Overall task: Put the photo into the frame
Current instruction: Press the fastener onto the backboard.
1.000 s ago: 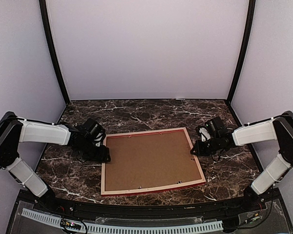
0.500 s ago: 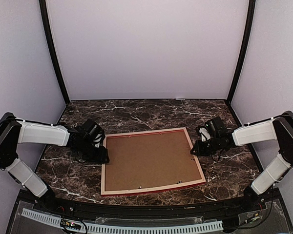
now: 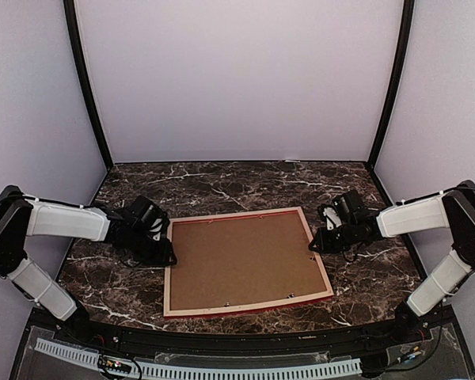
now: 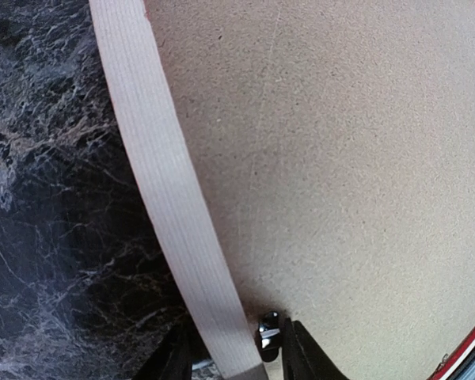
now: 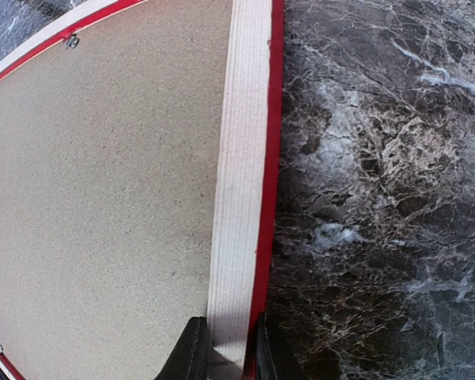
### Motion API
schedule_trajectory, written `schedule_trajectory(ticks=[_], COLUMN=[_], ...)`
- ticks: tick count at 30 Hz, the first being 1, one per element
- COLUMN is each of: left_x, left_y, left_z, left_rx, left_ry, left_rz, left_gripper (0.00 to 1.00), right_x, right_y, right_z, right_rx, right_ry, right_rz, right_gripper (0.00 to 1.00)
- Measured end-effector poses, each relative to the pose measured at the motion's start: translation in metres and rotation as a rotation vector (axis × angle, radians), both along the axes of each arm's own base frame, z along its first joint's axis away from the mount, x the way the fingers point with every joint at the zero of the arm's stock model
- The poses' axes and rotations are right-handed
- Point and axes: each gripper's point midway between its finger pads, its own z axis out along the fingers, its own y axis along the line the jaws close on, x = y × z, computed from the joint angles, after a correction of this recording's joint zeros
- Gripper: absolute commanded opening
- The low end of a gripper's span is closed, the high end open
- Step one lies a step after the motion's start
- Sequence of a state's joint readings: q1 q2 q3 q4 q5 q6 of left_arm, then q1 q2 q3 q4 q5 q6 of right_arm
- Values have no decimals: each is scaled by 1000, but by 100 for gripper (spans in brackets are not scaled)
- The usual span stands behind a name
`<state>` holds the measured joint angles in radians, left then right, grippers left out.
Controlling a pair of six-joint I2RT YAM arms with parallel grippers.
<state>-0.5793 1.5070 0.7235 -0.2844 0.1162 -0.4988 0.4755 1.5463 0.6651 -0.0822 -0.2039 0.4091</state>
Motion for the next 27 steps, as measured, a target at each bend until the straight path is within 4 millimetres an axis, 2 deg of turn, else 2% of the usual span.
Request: schedule_trajectory(ticks=[18,20,25,27], left_x=[-10,-9,-9,-10], left_y=[5,4,1,-1], left_z=[-1,-1,2,4], left_rx=[-109,-121,-157,-172], left_ry=[-18,-17,-9,-5], left_rz=[47,49,50,48], left_gripper=[34,36,52,55], right_x=[0,0,1,0], right_y=[2,2,2,2], right_z=[0,0,0,0], right_rx=[10,11,11,11], right_ry=[-4,-4,-5,-5], right_rz=[5,6,6,6], right_gripper=[0,0,0,0])
